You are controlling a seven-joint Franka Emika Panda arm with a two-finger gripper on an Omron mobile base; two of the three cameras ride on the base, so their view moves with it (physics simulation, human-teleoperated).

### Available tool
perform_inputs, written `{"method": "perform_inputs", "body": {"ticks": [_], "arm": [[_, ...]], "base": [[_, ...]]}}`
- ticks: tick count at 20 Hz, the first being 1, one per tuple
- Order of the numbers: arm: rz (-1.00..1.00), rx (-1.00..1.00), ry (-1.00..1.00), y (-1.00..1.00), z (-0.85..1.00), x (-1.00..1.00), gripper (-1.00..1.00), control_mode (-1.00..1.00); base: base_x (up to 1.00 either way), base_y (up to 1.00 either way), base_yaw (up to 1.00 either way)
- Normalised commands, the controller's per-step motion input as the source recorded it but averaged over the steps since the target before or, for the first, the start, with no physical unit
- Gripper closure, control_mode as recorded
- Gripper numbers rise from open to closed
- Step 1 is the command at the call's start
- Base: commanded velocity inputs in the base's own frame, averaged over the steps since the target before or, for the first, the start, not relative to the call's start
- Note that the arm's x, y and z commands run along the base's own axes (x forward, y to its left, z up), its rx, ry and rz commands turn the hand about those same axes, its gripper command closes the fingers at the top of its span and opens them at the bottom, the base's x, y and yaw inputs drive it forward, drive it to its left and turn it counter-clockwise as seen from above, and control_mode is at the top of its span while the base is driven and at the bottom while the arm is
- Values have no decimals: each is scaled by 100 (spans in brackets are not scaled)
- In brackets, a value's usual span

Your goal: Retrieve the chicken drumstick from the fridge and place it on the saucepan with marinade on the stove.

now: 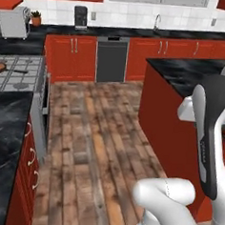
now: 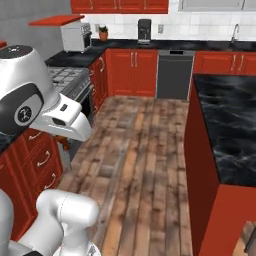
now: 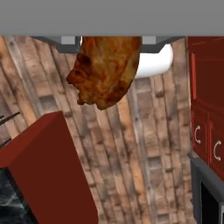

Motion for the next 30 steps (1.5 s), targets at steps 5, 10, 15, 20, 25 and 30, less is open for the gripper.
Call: {"method": "perform_inputs", "body": {"ticks": [5, 10, 15, 20, 25, 30], "arm": [[0, 0, 0, 0, 0, 0, 100, 100], [0, 0, 0, 0, 0, 0, 100, 100], [0, 0, 0, 0, 0, 0, 100, 100], [0, 0, 0, 0, 0, 0, 100, 100], [0, 0, 0, 0, 0, 0, 100, 100], [0, 0, 0, 0, 0, 0, 100, 100]], "base": [[100, 0, -11], [100, 4, -10], [100, 0, 0], [100, 0, 0], [100, 2, 0], [100, 2, 3]]}}
